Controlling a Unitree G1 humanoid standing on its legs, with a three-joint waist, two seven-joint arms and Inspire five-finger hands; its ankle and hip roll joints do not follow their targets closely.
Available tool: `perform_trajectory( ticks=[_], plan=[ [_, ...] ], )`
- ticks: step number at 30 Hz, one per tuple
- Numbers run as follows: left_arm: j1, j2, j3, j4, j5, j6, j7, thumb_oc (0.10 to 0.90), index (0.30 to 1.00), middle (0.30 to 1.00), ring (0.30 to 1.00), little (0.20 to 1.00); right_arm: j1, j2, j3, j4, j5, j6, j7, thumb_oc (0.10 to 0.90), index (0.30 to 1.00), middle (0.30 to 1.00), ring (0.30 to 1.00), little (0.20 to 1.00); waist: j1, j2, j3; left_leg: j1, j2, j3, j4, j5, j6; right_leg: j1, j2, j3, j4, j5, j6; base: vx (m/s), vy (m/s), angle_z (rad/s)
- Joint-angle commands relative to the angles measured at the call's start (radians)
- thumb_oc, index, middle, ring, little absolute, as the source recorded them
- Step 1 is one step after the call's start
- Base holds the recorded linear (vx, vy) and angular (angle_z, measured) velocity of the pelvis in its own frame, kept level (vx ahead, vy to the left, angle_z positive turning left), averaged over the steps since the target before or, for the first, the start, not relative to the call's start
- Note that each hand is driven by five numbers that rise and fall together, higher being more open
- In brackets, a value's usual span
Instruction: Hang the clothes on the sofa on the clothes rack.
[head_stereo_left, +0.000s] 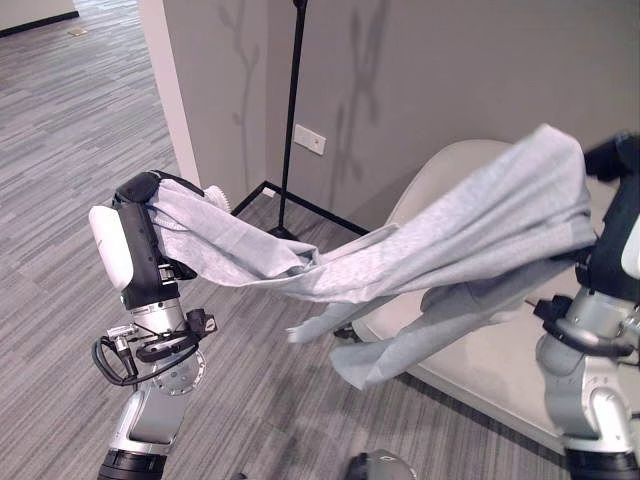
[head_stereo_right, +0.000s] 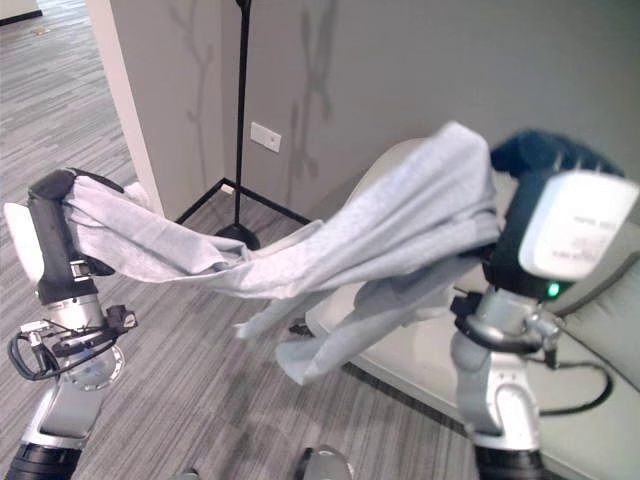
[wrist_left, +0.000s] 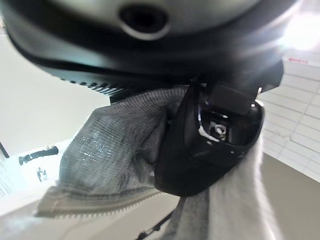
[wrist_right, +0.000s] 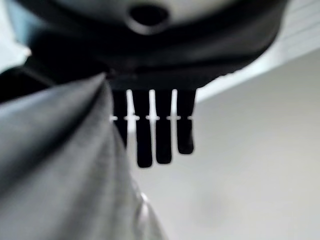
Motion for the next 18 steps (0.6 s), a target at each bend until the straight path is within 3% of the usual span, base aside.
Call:
perform_trajectory(
  ticks=[1, 3, 7, 8, 11, 12, 13, 15, 16, 17, 18],
  plan=[
    [-0.034, 0.032, -0.038, -0.089, 0.001, -0.059, -0.024, 0.400, 0.300, 0.300, 0.300, 0.300, -0.079, -0.042, -0.092, -0.039, 0.039, -0.004, -0.035, 0.400, 0.300, 0.300, 0.300, 0.300, -0.002, 0.019, -0.113, 0.025, -0.104, -0.057, -0.101, -0.014, 0.040, 0.085, -0.028, 0.027, -0.200, 0.057, 0.023, 0.14, -0.066, -0.06],
    [-0.024, 0.018, -0.043, -0.080, 0.005, -0.061, -0.041, 0.400, 0.300, 0.300, 0.300, 0.300, -0.071, -0.043, -0.077, -0.035, 0.050, -0.010, -0.024, 0.400, 0.300, 0.300, 0.300, 0.300, 0.002, 0.006, -0.128, 0.014, -0.104, -0.045, -0.066, -0.031, 0.025, 0.142, -0.009, 0.065, -0.285, 0.062, 0.005, 0.13, -0.070, -0.03],
    [-0.013, -0.005, -0.051, -0.095, -0.037, -0.071, -0.060, 0.400, 0.300, 0.300, 0.300, 0.300, -0.083, -0.041, -0.051, -0.050, 0.064, -0.021, -0.018, 0.400, 0.300, 0.300, 0.300, 0.300, 0.013, 0.010, -0.135, -0.029, -0.089, -0.014, 0.058, -0.068, 0.002, 0.193, -0.016, 0.085, -0.360, 0.069, -0.002, 0.06, -0.026, -0.19],
    [-0.013, -0.011, -0.070, -0.090, -0.061, -0.082, -0.072, 0.400, 0.300, 0.300, 0.300, 0.300, -0.091, -0.052, -0.033, -0.058, 0.071, -0.030, -0.007, 0.400, 0.300, 0.300, 0.300, 0.300, 0.021, 0.011, -0.116, -0.098, -0.070, 0.010, 0.206, -0.044, -0.040, 0.232, -0.028, 0.092, -0.397, 0.074, -0.010, 0.04, -0.023, -0.15],
    [-0.012, -0.010, -0.087, -0.080, -0.076, -0.081, -0.074, 0.400, 0.300, 0.300, 0.300, 0.300, -0.103, -0.053, 0.001, -0.063, 0.093, -0.046, 0.006, 0.400, 0.300, 0.300, 0.300, 0.300, 0.027, 0.015, -0.094, -0.187, -0.022, 0.025, 0.380, 0.035, -0.084, 0.275, -0.020, 0.098, -0.433, 0.066, -0.028, 0.00, -0.026, -0.08],
    [-0.013, -0.009, -0.086, -0.079, -0.077, -0.082, -0.073, 0.400, 0.300, 0.300, 0.300, 0.300, -0.104, -0.053, 0.001, -0.062, 0.094, -0.047, 0.006, 0.400, 0.300, 0.300, 0.300, 0.300, 0.026, 0.016, -0.093, -0.194, -0.018, 0.024, 0.390, 0.035, -0.087, 0.275, -0.017, 0.098, -0.435, 0.068, -0.030, 0.03, 0.019, -0.09],
    [-0.015, -0.006, -0.094, -0.080, -0.079, -0.081, -0.077, 0.400, 0.300, 0.300, 0.300, 0.300, -0.107, -0.062, 0.014, -0.066, 0.099, -0.055, 0.016, 0.400, 0.300, 0.300, 0.300, 0.300, 0.018, 0.015, -0.092, -0.208, 0.044, 0.048, 0.380, 0.048, -0.081, 0.281, -0.027, 0.088, -0.444, 0.069, -0.026, 0.03, 0.024, 0.00],
    [-0.013, -0.004, -0.095, -0.078, -0.077, -0.081, -0.082, 0.400, 0.300, 0.300, 0.300, 0.300, -0.111, -0.071, 0.021, -0.070, 0.100, -0.061, 0.022, 0.400, 0.300, 0.300, 0.300, 0.300, 0.015, 0.018, -0.095, -0.204, 0.069, 0.051, 0.339, 0.038, -0.073, 0.280, -0.031, 0.086, -0.449, 0.071, -0.022, 0.09, 0.113, 0.21],
    [-0.005, -0.004, -0.097, -0.080, -0.072, -0.078, -0.089, 0.400, 0.300, 0.300, 0.300, 0.300, -0.119, -0.082, 0.036, -0.071, 0.106, -0.070, 0.033, 0.400, 0.300, 0.300, 0.300, 0.300, 0.015, 0.026, -0.105, -0.167, 0.097, 0.037, 0.194, 0.026, -0.062, 0.280, -0.037, 0.096, -0.449, 0.066, -0.007, 0.11, 0.155, 0.28],
    [-0.005, -0.005, -0.097, -0.080, -0.072, -0.077, -0.089, 0.400, 0.300, 0.300, 0.300, 0.300, -0.120, -0.082, 0.036, -0.070, 0.106, -0.070, 0.033, 0.400, 0.300, 0.300, 0.300, 0.300, 0.014, 0.024, -0.105, -0.164, 0.092, 0.040, 0.180, 0.039, -0.059, 0.276, -0.041, 0.095, -0.449, 0.070, -0.007, 0.17, 0.254, 0.09],
    [-0.004, -0.005, -0.094, -0.074, -0.064, -0.073, -0.084, 0.400, 0.300, 0.300, 0.300, 0.300, -0.126, -0.091, 0.049, -0.061, 0.117, -0.079, 0.031, 0.400, 0.300, 0.300, 0.300, 0.300, 0.013, 0.039, -0.115, -0.143, 0.131, 0.002, 0.013, 0.118, -0.077, 0.269, -0.041, 0.104, -0.449, 0.060, 0.006, 0.10, 0.203, -0.04]
  ],
)
